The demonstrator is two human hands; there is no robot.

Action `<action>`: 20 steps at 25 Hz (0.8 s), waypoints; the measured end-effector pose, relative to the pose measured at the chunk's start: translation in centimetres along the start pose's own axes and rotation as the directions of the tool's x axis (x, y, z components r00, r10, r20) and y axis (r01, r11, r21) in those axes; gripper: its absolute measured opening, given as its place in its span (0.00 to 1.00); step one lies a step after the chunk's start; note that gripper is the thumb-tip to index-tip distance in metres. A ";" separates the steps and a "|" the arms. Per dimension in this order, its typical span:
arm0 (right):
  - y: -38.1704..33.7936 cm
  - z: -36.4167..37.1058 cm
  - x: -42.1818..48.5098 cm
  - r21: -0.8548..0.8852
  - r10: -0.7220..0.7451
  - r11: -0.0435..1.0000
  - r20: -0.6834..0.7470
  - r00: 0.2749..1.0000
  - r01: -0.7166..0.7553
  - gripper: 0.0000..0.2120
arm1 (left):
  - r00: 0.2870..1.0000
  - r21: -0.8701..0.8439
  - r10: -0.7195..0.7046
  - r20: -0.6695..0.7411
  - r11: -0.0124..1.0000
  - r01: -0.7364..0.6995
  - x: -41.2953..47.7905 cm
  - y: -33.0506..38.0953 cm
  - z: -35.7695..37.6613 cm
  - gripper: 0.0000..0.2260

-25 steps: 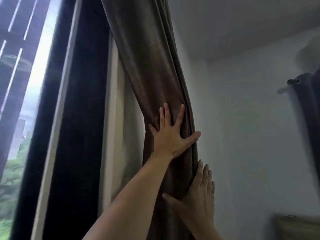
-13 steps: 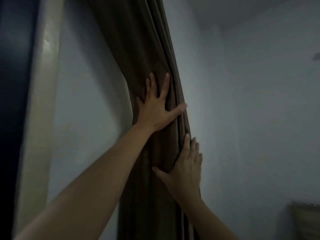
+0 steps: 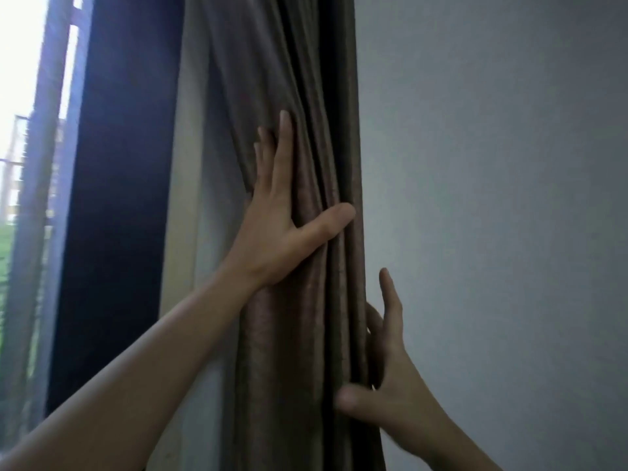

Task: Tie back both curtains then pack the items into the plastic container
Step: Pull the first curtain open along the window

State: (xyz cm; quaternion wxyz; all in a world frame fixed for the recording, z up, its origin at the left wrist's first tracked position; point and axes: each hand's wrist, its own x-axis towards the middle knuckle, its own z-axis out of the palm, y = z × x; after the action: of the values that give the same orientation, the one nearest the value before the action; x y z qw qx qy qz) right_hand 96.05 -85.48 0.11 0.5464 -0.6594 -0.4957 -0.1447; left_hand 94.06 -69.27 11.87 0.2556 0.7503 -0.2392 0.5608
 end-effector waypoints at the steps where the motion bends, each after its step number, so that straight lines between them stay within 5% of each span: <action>1: 0.0 -0.1 0.5 0.037 -0.036 0.999 0.046 0.998 0.035 0.45 | 0.998 -0.018 -0.055 -0.002 0.998 0.055 -0.9 0.0 -1.0 0.51; 2: -0.1 0.1 0.8 0.071 -0.026 0.997 0.060 0.998 0.021 0.40 | 0.994 -0.044 -0.107 0.002 0.993 0.107 -1.8 0.0 -1.8 0.52; 4: 0.2 0.9 1.6 0.257 -0.064 0.966 0.160 0.985 0.021 0.46 | 0.971 -0.108 -0.238 0.020 0.965 0.239 -3.6 0.2 -3.2 0.54; 6: 0.8 3.1 2.2 0.266 -0.021 0.964 0.103 0.994 -0.007 0.47 | 0.921 -0.200 -0.383 0.067 0.900 0.388 -5.5 0.5 -4.5 0.54; 11: 3.1 8.8 -2.0 0.354 -0.035 0.934 0.241 0.970 -0.055 0.55 | 0.754 -0.162 -0.614 0.236 0.740 0.653 -12.5 1.7 -4.7 0.51; 16: 6.3 13.2 -7.6 0.343 0.118 0.916 0.261 0.958 -0.207 0.60 | 0.594 -0.085 -0.726 0.347 0.606 0.791 -16.9 1.9 -4.0 0.47; 20: 8.5 14.5 -10.3 0.302 0.264 0.909 0.113 0.958 -0.286 0.57 | 0.586 -0.164 -0.758 0.284 0.564 0.809 -18.1 3.1 -2.6 0.43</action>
State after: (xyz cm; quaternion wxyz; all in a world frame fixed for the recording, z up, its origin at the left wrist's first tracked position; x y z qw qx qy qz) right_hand 93.09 -77.31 -17.53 0.6419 -0.6314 -0.4334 0.0379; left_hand 85.51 -68.59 -4.62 0.5575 0.7820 0.0224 0.2778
